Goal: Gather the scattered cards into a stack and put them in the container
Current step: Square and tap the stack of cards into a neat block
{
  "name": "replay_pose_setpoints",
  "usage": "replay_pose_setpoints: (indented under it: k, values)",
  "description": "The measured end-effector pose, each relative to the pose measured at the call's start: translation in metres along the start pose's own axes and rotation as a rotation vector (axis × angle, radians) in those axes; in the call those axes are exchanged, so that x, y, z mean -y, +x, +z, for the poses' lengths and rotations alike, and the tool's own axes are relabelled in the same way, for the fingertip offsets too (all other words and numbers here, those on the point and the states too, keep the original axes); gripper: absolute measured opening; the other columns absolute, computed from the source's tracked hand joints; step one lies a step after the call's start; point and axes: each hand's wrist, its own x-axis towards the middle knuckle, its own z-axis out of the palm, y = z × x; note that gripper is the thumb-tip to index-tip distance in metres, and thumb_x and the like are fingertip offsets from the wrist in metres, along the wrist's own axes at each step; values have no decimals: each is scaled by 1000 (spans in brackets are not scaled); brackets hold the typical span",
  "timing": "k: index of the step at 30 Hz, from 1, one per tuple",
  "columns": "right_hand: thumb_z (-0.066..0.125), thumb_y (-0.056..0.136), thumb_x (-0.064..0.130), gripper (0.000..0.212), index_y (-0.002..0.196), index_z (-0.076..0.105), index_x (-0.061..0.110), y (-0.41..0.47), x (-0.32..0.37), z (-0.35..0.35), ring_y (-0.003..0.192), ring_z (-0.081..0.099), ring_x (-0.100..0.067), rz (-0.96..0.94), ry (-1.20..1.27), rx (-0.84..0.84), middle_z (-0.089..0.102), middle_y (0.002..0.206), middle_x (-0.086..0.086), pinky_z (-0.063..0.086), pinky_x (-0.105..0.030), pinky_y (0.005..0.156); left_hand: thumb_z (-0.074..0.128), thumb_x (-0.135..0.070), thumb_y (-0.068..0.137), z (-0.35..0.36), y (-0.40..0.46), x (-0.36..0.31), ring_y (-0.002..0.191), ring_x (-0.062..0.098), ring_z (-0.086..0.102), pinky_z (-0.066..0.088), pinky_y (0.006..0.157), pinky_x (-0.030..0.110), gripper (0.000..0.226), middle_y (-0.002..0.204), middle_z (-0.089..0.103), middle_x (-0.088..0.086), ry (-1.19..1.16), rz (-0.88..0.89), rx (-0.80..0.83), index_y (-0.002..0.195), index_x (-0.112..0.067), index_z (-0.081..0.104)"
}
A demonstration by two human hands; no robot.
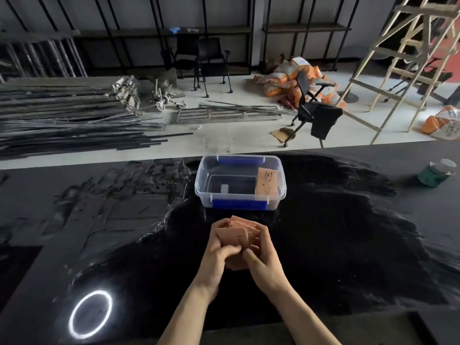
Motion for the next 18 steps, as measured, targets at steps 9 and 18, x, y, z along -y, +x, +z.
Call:
replay_pose_setpoints:
  k: [9, 18]
  values:
    - [54, 91, 47, 48, 137, 55, 33, -2, -1, 10, 113, 70, -20, 51, 112, -27, 72, 124, -2, 61, -31, 85, 36, -77, 93, 8, -8, 10, 113, 24, 74, 62, 80, 27, 65, 123, 76, 7, -147, -29, -127, 131, -33, 65]
    - [31, 89, 81, 79, 107, 76, 19, 8, -13, 29, 105, 76, -23, 279, 330, -243, 81, 107, -9, 56, -31, 85, 43, -48, 98, 28, 6, 15, 100, 50, 73, 65, 72, 55, 57, 106, 73, 33, -286, -108, -371, 111, 2, 67]
